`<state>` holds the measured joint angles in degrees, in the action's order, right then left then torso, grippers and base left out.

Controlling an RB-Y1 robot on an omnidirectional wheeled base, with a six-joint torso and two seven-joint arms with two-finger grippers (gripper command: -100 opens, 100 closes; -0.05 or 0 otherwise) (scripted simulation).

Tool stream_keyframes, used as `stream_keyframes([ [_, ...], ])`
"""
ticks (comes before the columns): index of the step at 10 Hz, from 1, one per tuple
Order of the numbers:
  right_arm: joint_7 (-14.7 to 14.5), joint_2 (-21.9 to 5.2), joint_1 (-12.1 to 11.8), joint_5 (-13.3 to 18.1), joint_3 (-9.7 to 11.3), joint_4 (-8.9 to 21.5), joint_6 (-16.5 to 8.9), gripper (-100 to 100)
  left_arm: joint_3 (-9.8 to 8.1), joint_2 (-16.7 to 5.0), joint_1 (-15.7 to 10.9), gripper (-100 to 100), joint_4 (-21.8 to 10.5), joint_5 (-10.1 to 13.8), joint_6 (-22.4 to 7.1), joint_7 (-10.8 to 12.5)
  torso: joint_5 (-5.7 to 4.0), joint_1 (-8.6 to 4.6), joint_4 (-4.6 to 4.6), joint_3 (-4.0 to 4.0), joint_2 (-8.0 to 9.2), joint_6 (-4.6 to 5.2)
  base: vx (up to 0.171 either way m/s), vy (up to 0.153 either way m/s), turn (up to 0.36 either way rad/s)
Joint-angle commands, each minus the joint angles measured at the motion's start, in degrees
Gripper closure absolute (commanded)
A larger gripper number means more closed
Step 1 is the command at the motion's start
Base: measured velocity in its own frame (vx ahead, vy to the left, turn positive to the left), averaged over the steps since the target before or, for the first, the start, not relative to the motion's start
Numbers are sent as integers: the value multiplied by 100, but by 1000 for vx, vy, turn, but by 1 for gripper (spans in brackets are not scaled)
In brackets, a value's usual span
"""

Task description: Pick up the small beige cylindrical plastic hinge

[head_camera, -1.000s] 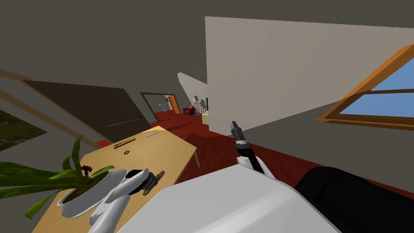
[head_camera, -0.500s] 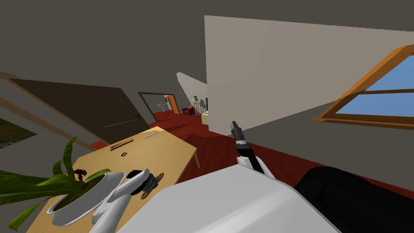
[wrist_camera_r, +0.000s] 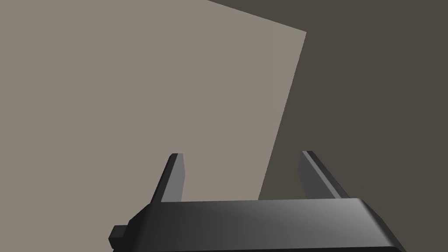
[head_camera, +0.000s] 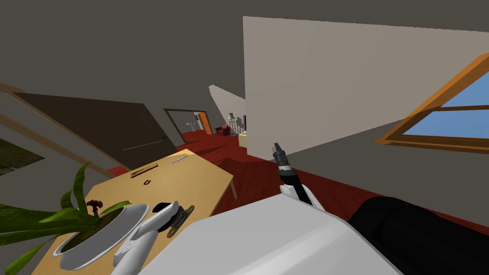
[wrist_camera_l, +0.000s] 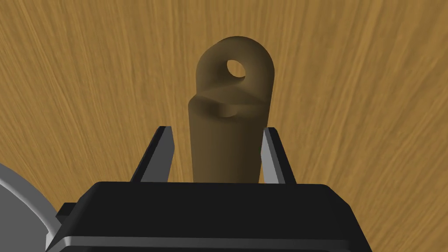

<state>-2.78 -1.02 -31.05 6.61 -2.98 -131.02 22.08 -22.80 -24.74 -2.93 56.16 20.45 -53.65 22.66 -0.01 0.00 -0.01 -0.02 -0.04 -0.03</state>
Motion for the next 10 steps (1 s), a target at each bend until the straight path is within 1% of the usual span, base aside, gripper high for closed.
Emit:
stream_keyframes([
  [1,0,0,0,0,0,0,0,0,0,0,0,100,0,0,0,0,0,0,0,0,0,0,0,0,0],
  [4,0,0,0,0,0,0,0,0,-1,-3,-2,100,2,-1,2,0,1,0,0,1,2,0,0,0,0],
  [5,0,0,0,0,0,0,0,0,-1,-2,-1,0,1,-1,1,0,1,-1,0,1,3,0,0,0,0],
  [6,0,0,0,0,0,0,0,0,-26,-80,-9,100,124,33,-170,24,1,-1,0,1,3,0,-27,-24,-25],
  [8,0,0,1,0,0,0,0,0,-54,-157,-3,100,276,67,-359,53,-4,-15,4,11,19,1,-50,-39,-20],
  [9,0,0,1,0,0,0,0,0,-46,-125,12,100,253,54,-288,43,-4,-18,4,12,22,0,-20,-17,-2],
  [10,0,0,0,0,0,0,0,0,-46,-127,13,0,264,55,-313,49,-2,-11,3,9,15,-1,0,0,0],
])
